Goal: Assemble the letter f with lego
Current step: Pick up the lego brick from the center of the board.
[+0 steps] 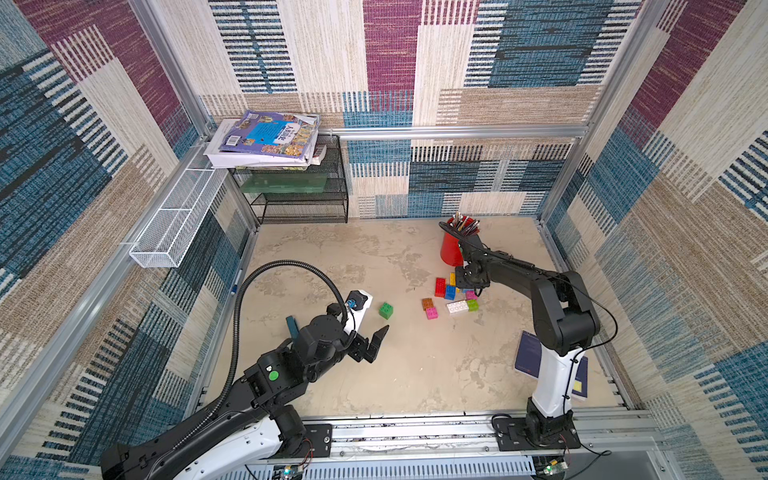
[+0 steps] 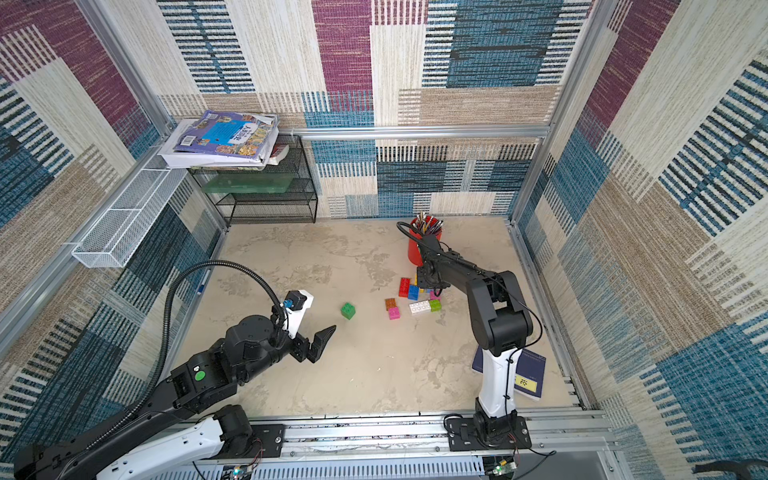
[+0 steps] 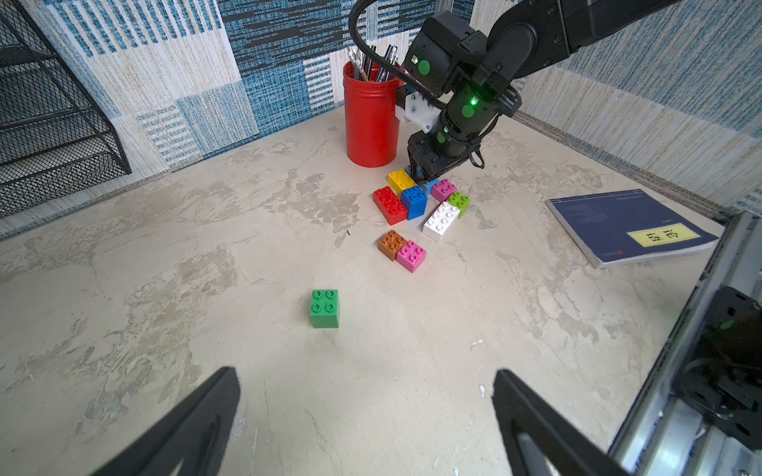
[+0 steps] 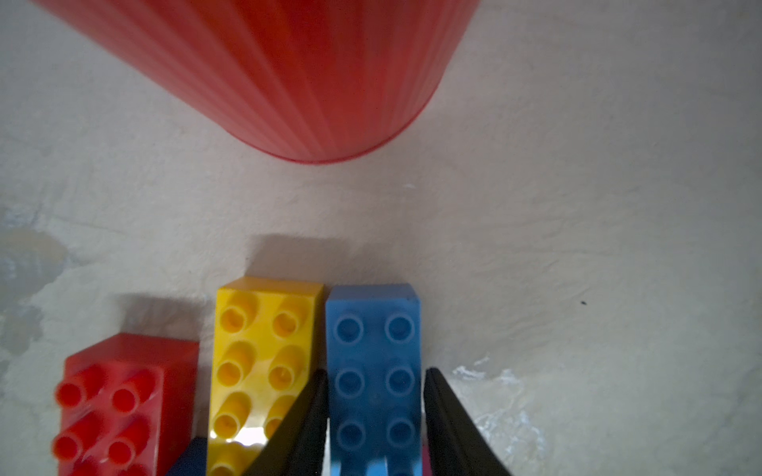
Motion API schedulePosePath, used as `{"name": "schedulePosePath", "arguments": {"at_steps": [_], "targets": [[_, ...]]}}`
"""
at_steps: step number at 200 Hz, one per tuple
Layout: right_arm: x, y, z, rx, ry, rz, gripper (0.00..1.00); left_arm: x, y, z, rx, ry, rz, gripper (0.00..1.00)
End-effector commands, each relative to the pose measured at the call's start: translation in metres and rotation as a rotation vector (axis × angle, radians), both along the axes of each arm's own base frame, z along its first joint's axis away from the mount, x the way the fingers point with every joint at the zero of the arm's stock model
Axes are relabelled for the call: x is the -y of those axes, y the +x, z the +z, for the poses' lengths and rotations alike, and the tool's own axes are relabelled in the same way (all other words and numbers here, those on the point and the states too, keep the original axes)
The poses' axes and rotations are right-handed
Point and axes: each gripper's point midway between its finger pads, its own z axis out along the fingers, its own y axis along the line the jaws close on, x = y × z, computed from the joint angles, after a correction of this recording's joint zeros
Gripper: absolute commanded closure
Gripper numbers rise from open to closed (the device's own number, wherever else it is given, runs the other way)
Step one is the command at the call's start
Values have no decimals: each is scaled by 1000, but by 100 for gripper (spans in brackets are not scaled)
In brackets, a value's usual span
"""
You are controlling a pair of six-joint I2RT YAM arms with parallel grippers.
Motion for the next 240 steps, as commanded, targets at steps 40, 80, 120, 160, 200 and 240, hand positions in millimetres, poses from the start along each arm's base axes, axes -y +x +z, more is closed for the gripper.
{"name": "schedulePosePath", "arguments": {"at_steps": [40,80,120,160,200,240], "targets": [[1,4,3,13,-10,7,59,0,0,4,-1,-17,4,1],[-1,6,3,8,-8,17,63,-1,0,3,-7,-17,12,1],[-2,5,11,17,2,23,67,-2,-1,4,-6,-13,10,1],[-5,3,42,66,15,40,67,-7,0,8,8,0,26,1],[-27,-1,68,95,37,111,67,-5,1,-2,1,16,23,1],[-66,-12,90,119,78,234,67,-10,5,16,62,51,28,1]]}}
